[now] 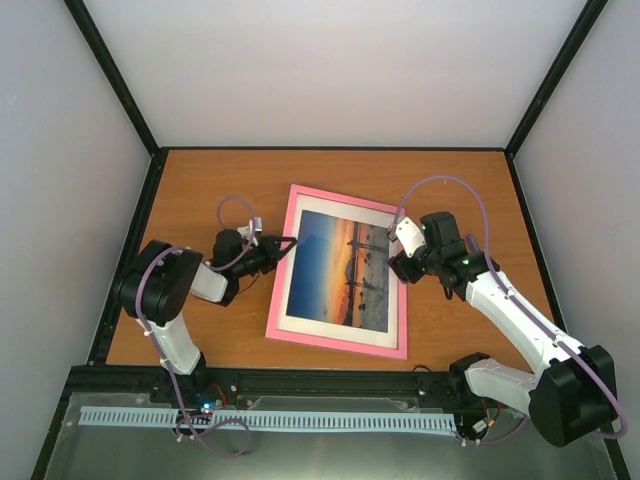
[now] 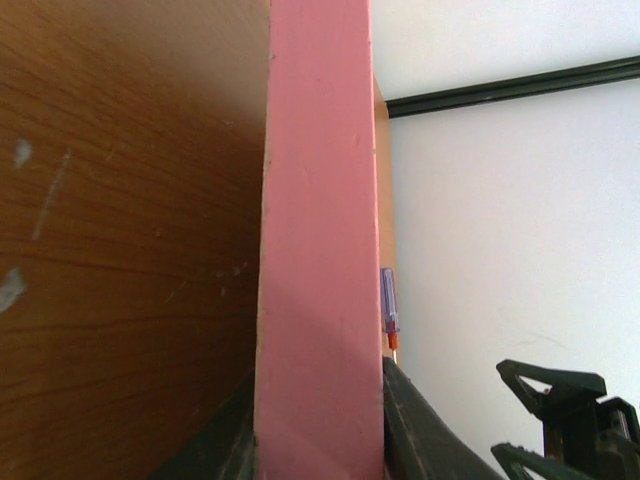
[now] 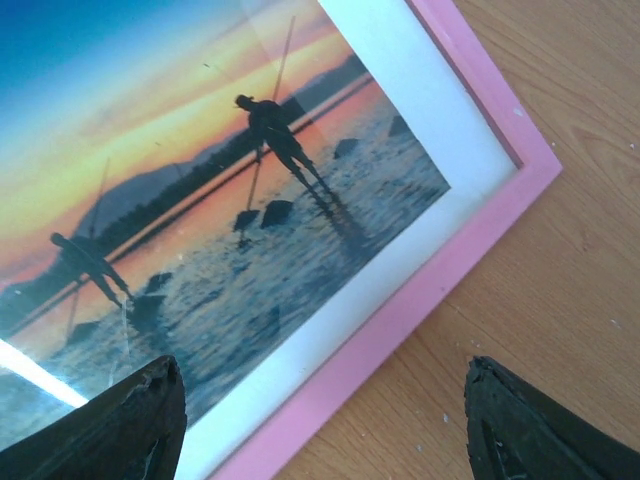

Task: Take the photo out of the frame

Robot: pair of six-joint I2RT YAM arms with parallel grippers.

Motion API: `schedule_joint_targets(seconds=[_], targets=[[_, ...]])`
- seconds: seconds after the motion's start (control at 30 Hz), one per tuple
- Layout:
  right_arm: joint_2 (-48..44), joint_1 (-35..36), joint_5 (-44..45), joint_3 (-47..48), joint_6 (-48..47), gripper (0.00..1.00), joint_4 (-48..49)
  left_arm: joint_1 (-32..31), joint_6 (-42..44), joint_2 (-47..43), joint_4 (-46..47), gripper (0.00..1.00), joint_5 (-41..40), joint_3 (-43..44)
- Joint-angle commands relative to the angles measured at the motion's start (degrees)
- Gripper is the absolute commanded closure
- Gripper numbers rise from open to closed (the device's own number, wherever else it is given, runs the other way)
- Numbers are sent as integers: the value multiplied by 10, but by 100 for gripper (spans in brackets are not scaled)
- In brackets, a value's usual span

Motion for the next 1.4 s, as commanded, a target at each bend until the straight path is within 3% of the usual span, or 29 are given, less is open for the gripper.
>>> schedule_joint_targets(seconds=[0.0,0.13,0.37,0.6,0.77,1.0,1.07,1.2,1.37], targets=[[3,-3,7,-4,-2,26,10,-33,-27,45,63,93,-114,26],[3,-3,12,-6,-4,26,10,-60,-32,75,54,92,-139,68],[3,-3,13,-5,-6,25,10,-104,-6,73,-45,60,-184,112],[3,-3,12,-5,-10,25,10,-104,43,29,-162,48,-216,114],[0,-3,16,-6,-11,25,10,-104,91,-24,-282,37,-282,131],[-5,-3,21,-7,-12,24,12,-104,178,-98,-437,14,-369,165],[-6,-3,24,-7,-11,24,13,-104,200,-127,-470,1,-391,167],[-7,-3,32,-10,-10,24,17,-104,240,-209,-533,0,-404,163],[-2,-13,47,-6,-6,24,25,-104,306,-306,-643,0,-364,195]])
